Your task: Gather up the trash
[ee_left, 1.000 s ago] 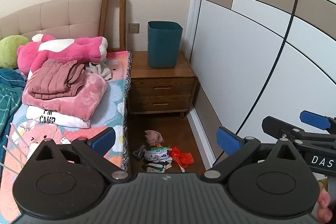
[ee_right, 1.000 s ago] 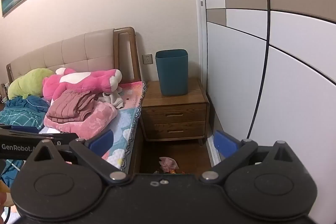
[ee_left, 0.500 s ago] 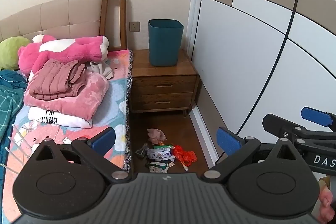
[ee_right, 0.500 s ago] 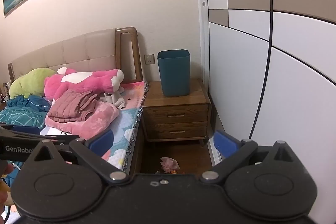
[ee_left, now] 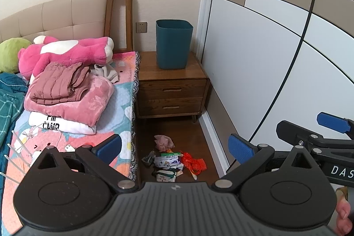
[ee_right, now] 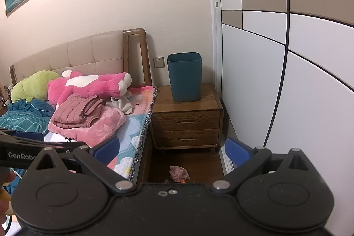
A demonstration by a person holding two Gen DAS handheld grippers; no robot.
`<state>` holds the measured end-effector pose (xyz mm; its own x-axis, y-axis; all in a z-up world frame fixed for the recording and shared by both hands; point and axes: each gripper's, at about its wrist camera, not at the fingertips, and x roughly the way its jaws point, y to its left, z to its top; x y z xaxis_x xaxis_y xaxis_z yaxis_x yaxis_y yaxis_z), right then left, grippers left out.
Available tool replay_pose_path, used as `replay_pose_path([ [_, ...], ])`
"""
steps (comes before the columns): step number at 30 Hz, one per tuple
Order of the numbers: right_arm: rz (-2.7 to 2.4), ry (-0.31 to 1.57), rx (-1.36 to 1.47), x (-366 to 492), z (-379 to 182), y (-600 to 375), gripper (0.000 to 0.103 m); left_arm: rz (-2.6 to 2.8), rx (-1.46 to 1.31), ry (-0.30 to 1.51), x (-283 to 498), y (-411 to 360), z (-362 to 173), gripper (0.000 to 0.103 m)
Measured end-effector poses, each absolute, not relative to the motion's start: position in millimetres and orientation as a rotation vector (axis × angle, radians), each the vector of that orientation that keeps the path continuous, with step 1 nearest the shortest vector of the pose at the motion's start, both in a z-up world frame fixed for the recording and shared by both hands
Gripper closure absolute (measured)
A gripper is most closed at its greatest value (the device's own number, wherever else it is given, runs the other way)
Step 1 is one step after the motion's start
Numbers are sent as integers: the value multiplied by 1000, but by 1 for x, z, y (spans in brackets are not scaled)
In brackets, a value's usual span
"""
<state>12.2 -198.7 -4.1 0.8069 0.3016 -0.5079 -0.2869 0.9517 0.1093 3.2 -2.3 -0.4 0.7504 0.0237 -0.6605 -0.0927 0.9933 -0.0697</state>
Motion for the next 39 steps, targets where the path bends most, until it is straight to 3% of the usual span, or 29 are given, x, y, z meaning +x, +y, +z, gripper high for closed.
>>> replay_pose_path([
  [39, 297, 579, 21, 21, -8, -194, 2, 49, -140, 760, 14, -1, -15, 0],
])
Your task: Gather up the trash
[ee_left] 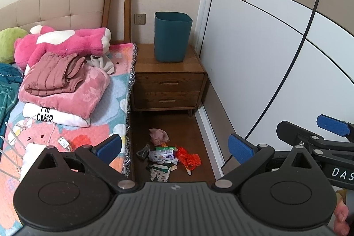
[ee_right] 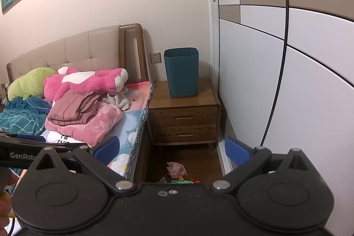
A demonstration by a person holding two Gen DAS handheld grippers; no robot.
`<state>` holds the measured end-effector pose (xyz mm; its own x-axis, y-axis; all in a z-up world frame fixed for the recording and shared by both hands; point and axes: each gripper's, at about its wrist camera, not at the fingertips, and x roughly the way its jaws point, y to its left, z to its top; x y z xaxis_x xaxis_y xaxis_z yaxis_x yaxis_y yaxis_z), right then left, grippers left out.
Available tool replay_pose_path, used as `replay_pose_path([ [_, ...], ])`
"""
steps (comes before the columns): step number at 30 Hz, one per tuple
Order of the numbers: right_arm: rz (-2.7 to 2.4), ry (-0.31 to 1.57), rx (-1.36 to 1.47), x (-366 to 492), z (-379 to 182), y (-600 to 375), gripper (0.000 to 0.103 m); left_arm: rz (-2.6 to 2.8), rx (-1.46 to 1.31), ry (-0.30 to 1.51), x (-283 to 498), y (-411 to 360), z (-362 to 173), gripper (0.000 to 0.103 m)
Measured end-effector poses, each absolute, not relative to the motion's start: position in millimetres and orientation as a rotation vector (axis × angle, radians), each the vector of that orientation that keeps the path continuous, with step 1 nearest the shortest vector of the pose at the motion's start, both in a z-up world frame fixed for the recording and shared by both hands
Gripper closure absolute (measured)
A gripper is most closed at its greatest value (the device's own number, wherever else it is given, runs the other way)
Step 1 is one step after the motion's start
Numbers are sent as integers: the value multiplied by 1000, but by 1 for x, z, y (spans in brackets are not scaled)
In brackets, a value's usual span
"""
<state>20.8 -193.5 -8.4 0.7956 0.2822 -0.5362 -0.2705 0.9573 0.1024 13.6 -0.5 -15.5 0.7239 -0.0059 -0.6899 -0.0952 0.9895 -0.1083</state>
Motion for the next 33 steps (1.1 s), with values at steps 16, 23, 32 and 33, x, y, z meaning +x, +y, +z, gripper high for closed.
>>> replay_pose_path([
  [16, 298, 625, 8, 34, -16, -183, 2, 53, -162, 814, 24, 6, -28, 0],
  [23, 299, 629, 7, 37, -18, -184, 2, 49, -166, 815, 30, 8, -30, 0],
  [32, 312, 634, 13, 49, -22, -187, 2, 47, -158, 815, 48, 5, -31, 0],
  [33, 311, 633, 12, 48, -23, -187, 2, 48, -158, 817, 52, 4, -32, 0],
])
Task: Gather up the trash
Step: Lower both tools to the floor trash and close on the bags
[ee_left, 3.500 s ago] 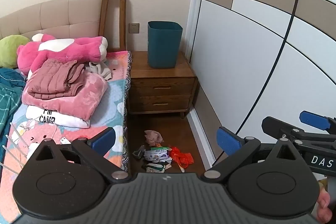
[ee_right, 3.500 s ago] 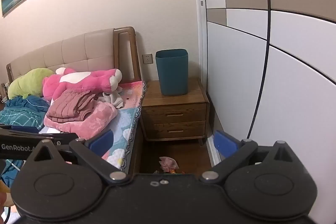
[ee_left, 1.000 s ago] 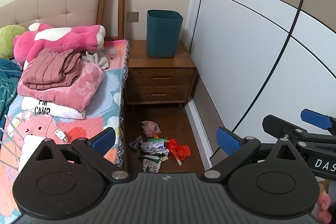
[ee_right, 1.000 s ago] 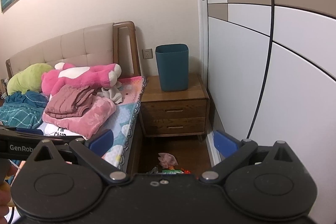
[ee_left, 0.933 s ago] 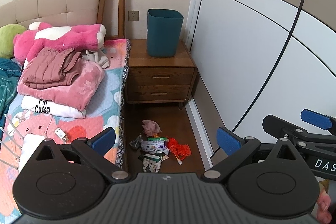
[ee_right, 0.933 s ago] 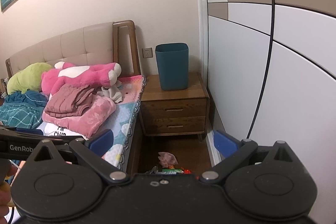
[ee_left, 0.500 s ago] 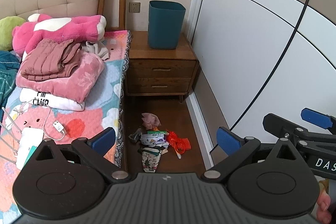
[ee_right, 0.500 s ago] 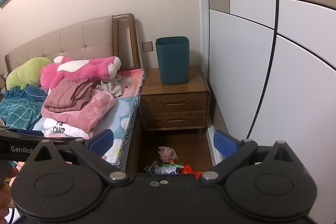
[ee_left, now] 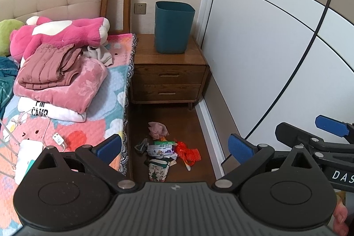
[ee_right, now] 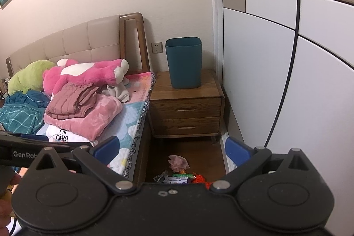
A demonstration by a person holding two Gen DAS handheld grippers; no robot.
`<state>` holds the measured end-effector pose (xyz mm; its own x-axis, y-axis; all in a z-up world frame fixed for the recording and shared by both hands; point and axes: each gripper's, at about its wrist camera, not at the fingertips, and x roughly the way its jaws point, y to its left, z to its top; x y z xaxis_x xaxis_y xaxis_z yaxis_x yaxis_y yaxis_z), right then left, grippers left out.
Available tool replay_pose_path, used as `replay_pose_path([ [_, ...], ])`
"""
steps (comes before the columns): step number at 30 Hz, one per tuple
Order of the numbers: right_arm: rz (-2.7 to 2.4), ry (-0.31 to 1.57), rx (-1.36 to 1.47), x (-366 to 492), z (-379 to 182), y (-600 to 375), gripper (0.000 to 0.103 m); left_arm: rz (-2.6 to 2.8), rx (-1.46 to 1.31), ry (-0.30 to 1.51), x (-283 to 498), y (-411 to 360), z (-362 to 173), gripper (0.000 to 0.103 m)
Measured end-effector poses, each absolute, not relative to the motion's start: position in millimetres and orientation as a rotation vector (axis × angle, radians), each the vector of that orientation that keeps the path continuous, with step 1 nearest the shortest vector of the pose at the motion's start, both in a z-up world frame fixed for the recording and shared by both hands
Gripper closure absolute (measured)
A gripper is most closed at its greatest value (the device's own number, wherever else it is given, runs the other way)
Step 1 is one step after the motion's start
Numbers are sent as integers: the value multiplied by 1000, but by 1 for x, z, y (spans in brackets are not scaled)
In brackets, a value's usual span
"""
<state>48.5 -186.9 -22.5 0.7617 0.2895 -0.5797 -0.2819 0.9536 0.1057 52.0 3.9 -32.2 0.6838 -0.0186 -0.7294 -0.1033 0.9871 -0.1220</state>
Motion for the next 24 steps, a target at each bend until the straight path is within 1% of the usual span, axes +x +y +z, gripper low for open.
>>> replay_pose_path([
  [5, 325, 639, 21, 70, -27, -193, 2, 73, -163, 836, 85, 3, -38, 0],
  [8, 353, 651, 28, 105, -33, -200, 2, 105, -174, 842, 110, 4, -42, 0],
  [14, 437, 680, 27, 201, -57, -213, 2, 212, -182, 864, 173, 6, -58, 0],
  [18, 496, 746, 30, 267, -78, -213, 2, 269, -177, 871, 206, 14, -75, 0],
  [24, 495, 825, -37, 315, -113, -192, 2, 299, -179, 923, 235, 53, -118, 0],
])
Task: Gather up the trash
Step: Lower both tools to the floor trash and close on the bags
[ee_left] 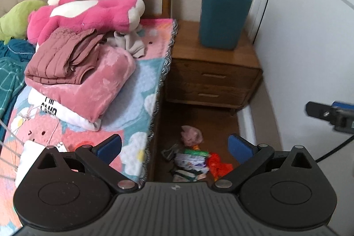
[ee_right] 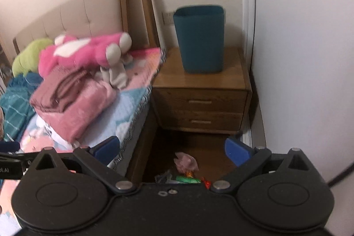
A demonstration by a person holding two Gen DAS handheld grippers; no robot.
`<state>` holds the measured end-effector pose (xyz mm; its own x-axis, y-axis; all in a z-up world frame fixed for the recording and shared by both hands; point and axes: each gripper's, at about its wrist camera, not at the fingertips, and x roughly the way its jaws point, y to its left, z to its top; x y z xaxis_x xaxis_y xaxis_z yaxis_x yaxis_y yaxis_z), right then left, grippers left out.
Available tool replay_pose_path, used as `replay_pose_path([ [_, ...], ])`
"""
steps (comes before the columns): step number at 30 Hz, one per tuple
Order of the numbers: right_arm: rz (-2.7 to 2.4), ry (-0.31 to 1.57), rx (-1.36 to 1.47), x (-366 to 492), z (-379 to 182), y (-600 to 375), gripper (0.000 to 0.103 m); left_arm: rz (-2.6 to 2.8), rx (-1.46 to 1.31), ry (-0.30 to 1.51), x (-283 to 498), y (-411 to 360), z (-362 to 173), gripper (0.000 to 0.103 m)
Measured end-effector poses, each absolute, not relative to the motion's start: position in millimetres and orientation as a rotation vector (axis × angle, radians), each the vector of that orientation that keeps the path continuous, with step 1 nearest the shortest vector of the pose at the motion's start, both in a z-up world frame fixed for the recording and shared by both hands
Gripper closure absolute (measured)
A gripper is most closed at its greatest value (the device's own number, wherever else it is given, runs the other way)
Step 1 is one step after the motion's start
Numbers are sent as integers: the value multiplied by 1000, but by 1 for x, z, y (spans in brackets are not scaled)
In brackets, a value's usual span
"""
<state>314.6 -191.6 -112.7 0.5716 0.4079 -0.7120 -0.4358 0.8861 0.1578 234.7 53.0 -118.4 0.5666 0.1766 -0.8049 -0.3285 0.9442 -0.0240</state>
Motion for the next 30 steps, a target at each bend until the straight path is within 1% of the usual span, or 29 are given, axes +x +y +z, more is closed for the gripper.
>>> replay_pose_path([
  [4, 453, 859, -96, 327, -145, -176, 2, 207, -145, 962, 260, 73, -163, 0],
  [11, 431, 1009, -146, 359, -244, -152, 2, 128, -118, 1130, 305, 70, -278, 0],
  [14, 459, 1084, -181, 376, -300, -148, 2, 126, -111, 1202, 317, 58, -335, 0],
  [19, 482, 1186, -208, 409, -413, -147, 2, 152, -141, 1321, 341, 41, -447, 0],
  [26, 503, 1251, -278, 446, -560, -153, 3, 178, -134, 1454, 373, 23, -610, 1],
  [30, 493, 1269, -281, 475, -634, -159, 4, 233, -179, 1516, 385, 37, -687, 1],
])
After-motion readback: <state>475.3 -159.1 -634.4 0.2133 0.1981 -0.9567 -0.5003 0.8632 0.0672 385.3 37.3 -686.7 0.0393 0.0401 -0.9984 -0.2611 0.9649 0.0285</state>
